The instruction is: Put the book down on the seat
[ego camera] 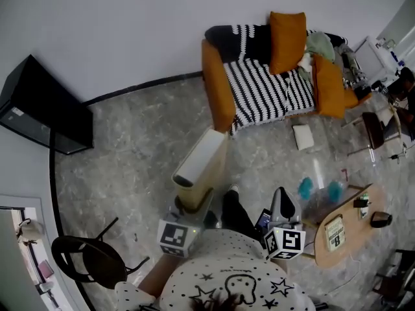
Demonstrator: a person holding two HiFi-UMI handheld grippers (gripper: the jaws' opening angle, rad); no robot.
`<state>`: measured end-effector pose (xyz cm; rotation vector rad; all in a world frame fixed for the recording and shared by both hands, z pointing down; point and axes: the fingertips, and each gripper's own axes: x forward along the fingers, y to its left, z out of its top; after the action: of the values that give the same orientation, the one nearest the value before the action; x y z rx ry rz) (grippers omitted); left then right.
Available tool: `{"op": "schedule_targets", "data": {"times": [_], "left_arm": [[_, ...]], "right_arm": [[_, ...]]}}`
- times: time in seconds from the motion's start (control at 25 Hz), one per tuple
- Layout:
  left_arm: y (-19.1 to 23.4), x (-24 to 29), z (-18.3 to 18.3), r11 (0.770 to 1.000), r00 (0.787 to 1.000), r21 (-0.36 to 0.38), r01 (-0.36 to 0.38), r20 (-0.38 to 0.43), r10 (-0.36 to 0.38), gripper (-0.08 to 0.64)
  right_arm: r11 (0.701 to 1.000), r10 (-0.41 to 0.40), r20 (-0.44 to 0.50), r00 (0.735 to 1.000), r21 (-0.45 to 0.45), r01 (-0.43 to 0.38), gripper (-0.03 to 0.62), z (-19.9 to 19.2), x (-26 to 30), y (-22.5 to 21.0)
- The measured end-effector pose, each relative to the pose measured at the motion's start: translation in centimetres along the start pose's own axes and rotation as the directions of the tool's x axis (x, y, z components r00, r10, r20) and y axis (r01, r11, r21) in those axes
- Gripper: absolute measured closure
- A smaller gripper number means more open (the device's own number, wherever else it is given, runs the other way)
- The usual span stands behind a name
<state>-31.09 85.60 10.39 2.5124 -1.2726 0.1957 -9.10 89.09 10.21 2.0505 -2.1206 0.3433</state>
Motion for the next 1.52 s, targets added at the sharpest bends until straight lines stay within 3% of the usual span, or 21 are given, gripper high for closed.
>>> {"op": "schedule_targets", "data": {"times": [0.32,0.84,1.16,1.52], "left_arm": [[-1.2,4.1,1.4,1.0,1.0,0.003,-0.017,0.025,0.017,0.336],[-3.1,11.7,4.0,0.993,0.989,-0.032,-0.11,0.091,0.113,0.336],[-3.2,13.7,4.6,0.986,0.981,-0.031,-0.165,0.096,0.167,0.336],[-3.1,17.8,5.3,0.995,0.99,0.002,-0.104,0.094,0.103,0.336]], "right_arm": [[0.997,0.078,-0.011,0.997,-0.023,-0.078,0.598,1.6,4.3,-1.8],[0.988,0.149,0.0,0.989,-0.04,-0.149,0.598,3.8,9.9,-9.1],[0.98,0.197,-0.009,0.98,-0.029,-0.197,0.598,3.8,12.2,-10.9],[0.985,0.164,0.023,0.986,-0.053,-0.162,0.598,4.8,14.6,-12.4]]}}
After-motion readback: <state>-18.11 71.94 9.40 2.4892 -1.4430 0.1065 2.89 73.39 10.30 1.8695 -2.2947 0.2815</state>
